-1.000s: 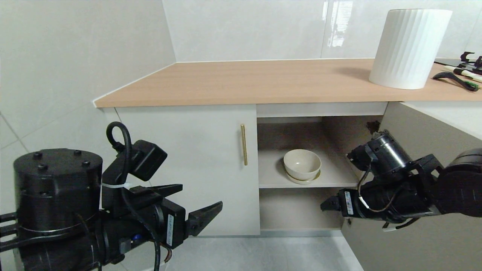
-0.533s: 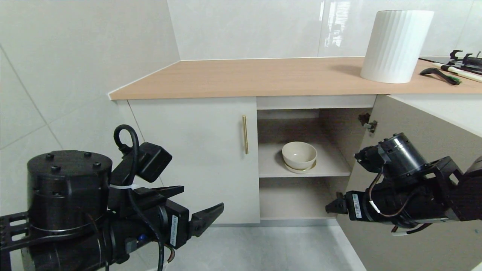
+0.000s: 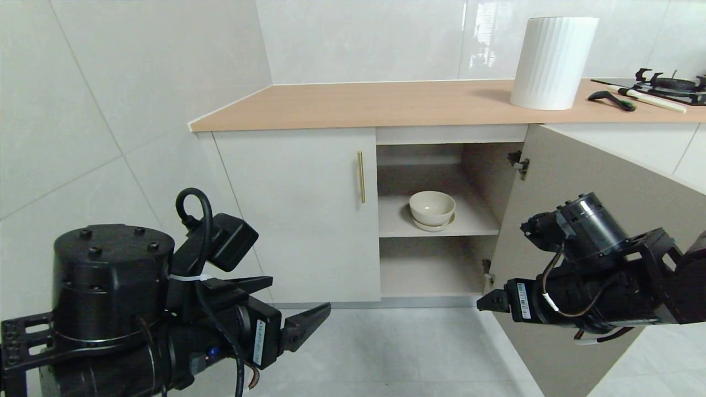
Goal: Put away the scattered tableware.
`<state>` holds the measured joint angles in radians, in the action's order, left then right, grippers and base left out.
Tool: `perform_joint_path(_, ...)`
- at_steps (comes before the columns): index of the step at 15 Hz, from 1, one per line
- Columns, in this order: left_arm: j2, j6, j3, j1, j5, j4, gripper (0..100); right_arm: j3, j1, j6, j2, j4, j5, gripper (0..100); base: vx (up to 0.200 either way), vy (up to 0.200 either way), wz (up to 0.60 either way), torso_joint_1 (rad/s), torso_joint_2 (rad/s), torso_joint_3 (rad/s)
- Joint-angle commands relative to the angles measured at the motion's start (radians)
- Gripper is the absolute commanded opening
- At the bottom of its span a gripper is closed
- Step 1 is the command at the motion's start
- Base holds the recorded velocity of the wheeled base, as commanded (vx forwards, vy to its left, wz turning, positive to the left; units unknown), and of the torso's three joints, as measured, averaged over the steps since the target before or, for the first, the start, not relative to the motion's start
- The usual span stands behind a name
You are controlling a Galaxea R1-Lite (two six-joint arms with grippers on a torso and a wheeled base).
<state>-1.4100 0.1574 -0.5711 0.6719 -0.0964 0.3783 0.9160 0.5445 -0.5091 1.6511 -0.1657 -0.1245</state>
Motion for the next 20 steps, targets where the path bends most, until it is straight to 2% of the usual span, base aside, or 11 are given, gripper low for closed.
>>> perform_joint_path(1, -0.004, -0.001, 0.003, 0.0, 0.0, 0.001, 100, -0.002, 0.0, -0.002, 0.003, 0.0, 0.0, 100, 0.0, 0.0, 0.0, 0.0, 0.0, 0.0)
perform_joint_path(3, -0.003, -0.001, 0.007, 0.0, 0.0, 0.001, 100, -0.005, -0.001, -0.006, -0.042, 0.0, 0.0, 100, 0.0, 0.0, 0.0, 0.0, 0.0, 0.0)
perform_joint_path(6, -0.001, -0.003, 0.005, 0.0, 0.0, 0.002, 100, -0.08, 0.0, -0.006, -0.129, -0.003, 0.003, 100, 0.0, 0.0, 0.0, 0.0, 0.0, 0.0)
perform_joint_path(8, -0.006, -0.004, 0.007, 0.0, -0.002, 0.001, 100, -0.152, -0.034, -0.006, -0.177, -0.003, 0.003, 100, 0.0, 0.0, 0.0, 0.0, 0.0, 0.0)
perform_joint_path(14, -0.01, -0.004, 0.007, 0.0, -0.023, 0.001, 100, -0.203, -0.047, -0.026, -0.243, -0.044, -0.014, 100, 0.0, -0.2, 0.0, 0.006, 0.0, 0.004)
perform_joint_path(16, -0.012, -0.004, 0.007, 0.0, -0.023, 0.001, 100, -0.197, -0.047, -0.025, -0.251, -0.109, -0.017, 100, 0.0, -0.2, 0.0, 0.002, 0.0, 0.002)
perform_joint_path(17, -0.018, -0.004, 0.007, 0.0, -0.023, 0.002, 100, -0.17, -0.063, -0.028, -0.251, -0.187, -0.027, 100, 0.0, -0.2, 0.0, 0.002, 0.0, 0.002)
perform_joint_path(20, -0.02, -0.004, 0.007, 0.0, -0.023, 0.002, 100, -0.155, -0.127, -0.022, -0.27, -0.209, -0.047, 100, 0.0, -0.2, 0.0, 0.004, 0.01, 0.004)
